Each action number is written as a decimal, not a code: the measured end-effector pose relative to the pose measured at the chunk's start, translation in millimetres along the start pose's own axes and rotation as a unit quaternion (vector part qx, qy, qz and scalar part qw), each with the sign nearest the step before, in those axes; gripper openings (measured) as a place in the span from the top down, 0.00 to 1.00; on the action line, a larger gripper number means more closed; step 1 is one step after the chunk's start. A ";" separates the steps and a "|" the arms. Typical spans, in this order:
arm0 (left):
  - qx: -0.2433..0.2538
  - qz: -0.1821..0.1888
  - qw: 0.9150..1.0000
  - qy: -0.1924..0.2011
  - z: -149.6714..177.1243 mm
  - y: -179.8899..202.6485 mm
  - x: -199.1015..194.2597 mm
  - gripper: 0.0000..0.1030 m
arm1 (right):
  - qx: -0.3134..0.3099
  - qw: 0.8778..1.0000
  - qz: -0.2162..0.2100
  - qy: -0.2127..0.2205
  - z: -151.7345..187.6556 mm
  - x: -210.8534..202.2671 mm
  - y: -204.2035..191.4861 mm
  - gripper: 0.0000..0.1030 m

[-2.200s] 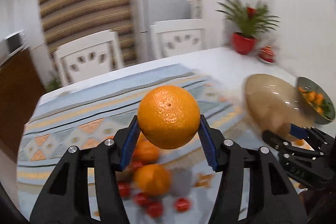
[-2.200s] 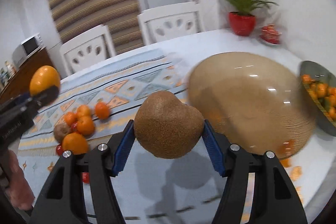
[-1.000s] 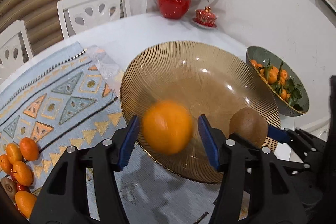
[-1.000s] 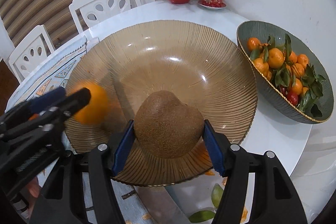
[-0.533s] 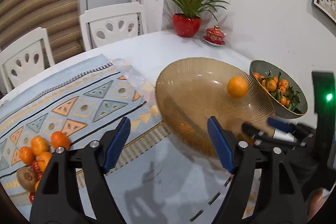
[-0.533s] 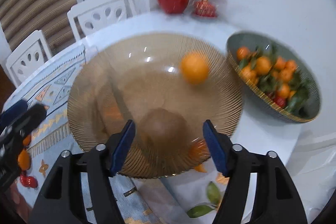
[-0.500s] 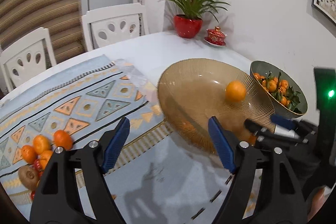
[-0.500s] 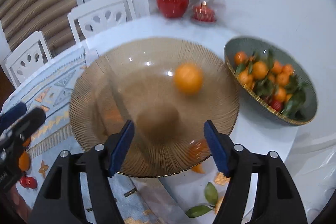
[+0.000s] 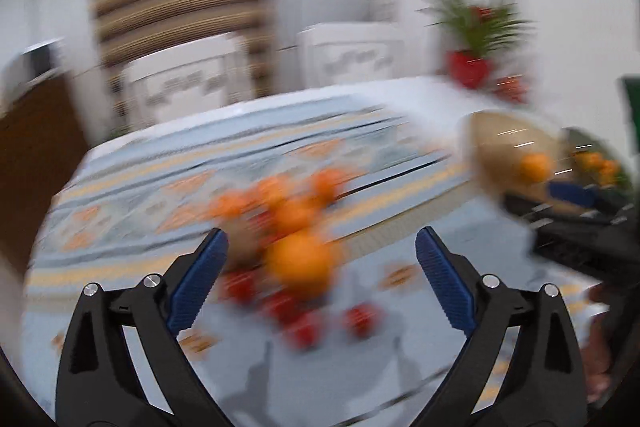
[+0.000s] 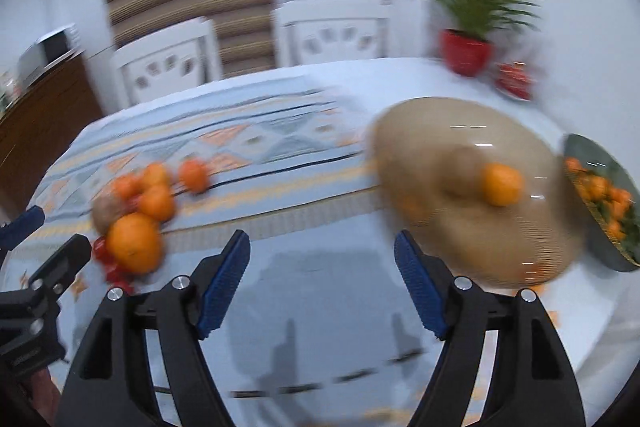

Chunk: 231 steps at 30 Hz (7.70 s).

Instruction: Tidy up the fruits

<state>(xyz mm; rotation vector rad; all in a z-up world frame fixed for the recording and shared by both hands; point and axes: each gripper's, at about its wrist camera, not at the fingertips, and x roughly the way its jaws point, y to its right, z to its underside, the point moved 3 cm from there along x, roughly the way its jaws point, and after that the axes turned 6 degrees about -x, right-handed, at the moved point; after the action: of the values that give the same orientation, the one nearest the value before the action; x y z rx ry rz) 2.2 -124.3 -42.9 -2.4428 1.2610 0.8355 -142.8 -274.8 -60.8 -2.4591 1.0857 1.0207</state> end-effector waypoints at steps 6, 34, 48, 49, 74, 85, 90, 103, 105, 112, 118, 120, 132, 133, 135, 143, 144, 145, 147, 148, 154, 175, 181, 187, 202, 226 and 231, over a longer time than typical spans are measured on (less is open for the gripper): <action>-0.055 -0.079 0.995 -0.009 29.2 -80.6 -0.7 0.08 | -0.045 0.998 -0.049 -0.002 10.0 21.5 -67.1 0.28; -0.104 -0.084 0.991 -0.021 53.1 -113.6 23.0 0.03 | -0.071 0.997 -0.026 0.002 26.0 39.8 -104.4 0.12; -0.100 -0.090 0.991 -0.023 53.1 -111.3 23.4 0.03 | -0.050 0.999 -0.021 -0.004 24.5 42.9 -96.4 0.07; -0.099 -0.091 0.991 -0.022 53.2 -110.6 23.2 0.03 | -0.050 0.998 -0.021 -0.003 24.5 42.8 -96.9 0.07; -0.098 -0.091 0.991 -0.021 53.6 -109.9 21.5 0.03 | -0.052 0.998 -0.021 -0.001 23.7 42.3 -96.4 0.06; -0.098 -0.091 0.991 -0.021 53.5 -110.4 21.4 0.03 | -0.051 0.998 -0.023 -0.001 22.6 42.0 -97.0 0.06; -0.098 -0.091 0.991 -0.021 53.5 -110.6 21.1 0.03 | -0.050 0.998 -0.025 -0.001 22.6 42.4 -98.1 0.06; -0.131 -0.067 0.988 -0.050 55.1 -118.6 23.8 0.03 | -0.027 0.998 -0.061 0.014 22.2 34.6 -87.7 0.07; -0.132 -0.053 0.987 -0.070 52.8 -117.0 19.0 0.05 | -0.023 0.997 -0.077 0.007 23.7 32.7 -83.1 0.08; -0.101 0.018 0.987 -0.123 42.3 -96.1 19.2 0.19 | -0.053 0.995 -0.081 -0.028 40.7 24.9 -61.6 0.27; -0.060 0.070 0.983 -0.159 53.8 -62.7 39.7 0.45 | -0.052 0.988 -0.128 -0.066 58.9 22.9 -55.7 0.40; -0.064 0.089 0.979 -0.173 56.7 -54.8 47.8 0.49 | -0.059 0.984 -0.150 -0.069 58.0 22.6 -64.5 0.44; -0.126 0.180 0.953 -0.208 59.0 -46.4 65.5 0.55 | -0.166 0.966 -0.184 -0.076 44.7 38.8 -121.4 0.47; -0.129 0.181 0.953 -0.208 59.1 -45.6 66.3 0.55 | -0.168 0.965 -0.184 -0.078 44.2 41.5 -123.2 0.48; -0.129 0.178 0.954 -0.206 56.7 -44.2 69.2 0.55 | -0.170 0.964 -0.185 -0.082 43.0 46.2 -125.3 0.54; -0.117 0.155 0.960 -0.202 52.5 -36.5 76.1 0.54 | -0.173 0.962 -0.189 -0.089 45.7 53.8 -127.6 0.64; -0.112 0.149 0.962 -0.199 52.3 -34.2 76.3 0.54 | -0.173 0.962 -0.190 -0.089 45.9 53.9 -127.5 0.66; -0.109 0.145 0.963 -0.198 52.2 -33.1 76.3 0.54 | -0.174 0.963 -0.188 -0.087 46.5 53.8 -127.3 0.66; -0.105 0.136 0.965 -0.197 52.0 -31.3 76.4 0.54 | -0.177 0.963 -0.183 -0.085 46.8 53.0 -127.6 0.68; -0.104 0.133 0.966 -0.197 52.4 -30.6 76.3 0.55 | -0.178 0.964 -0.180 -0.083 47.1 51.6 -127.2 0.69; -0.082 0.084 0.976 -0.185 57.4 -25.7 69.7 0.71 | -0.164 0.970 -0.162 -0.072 54.0 39.6 -108.6 0.70; 0.021 0.133 0.987 -0.086 5.8 103.0 6.8 0.75 | -0.031 0.996 -0.086 0.016 30.1 -40.1 48.9 0.70; 0.051 0.177 0.981 -0.069 -21.0 161.2 6.9 0.75 | 0.007 0.999 -0.038 0.033 18.8 -54.1 99.6 0.70; 0.068 0.207 0.974 -0.062 -40.6 204.7 16.8 0.75 | 0.050 0.999 0.004 0.013 15.1 -41.9 139.2 0.70; 0.093 0.220 0.967 -0.085 -37.3 254.4 65.3 0.75 | 0.111 0.993 0.021 -0.041 26.5 -3.5 182.8 0.69; 0.052 0.201 0.976 -0.067 -32.2 185.1 39.8 0.40 | 0.074 0.996 0.011 -0.044 16.5 -9.5 135.3 0.66; 0.022 0.190 0.980 -0.053 -32.4 131.9 20.0 0.30 | 0.046 0.998 -0.011 -0.036 6.0 -15.2 98.9 0.66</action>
<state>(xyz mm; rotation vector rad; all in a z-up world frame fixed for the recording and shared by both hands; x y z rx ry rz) -83.5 -230.1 -25.8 -2.1214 1.7129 1.0031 -225.0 -331.3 -50.7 -2.3382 1.0564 1.0202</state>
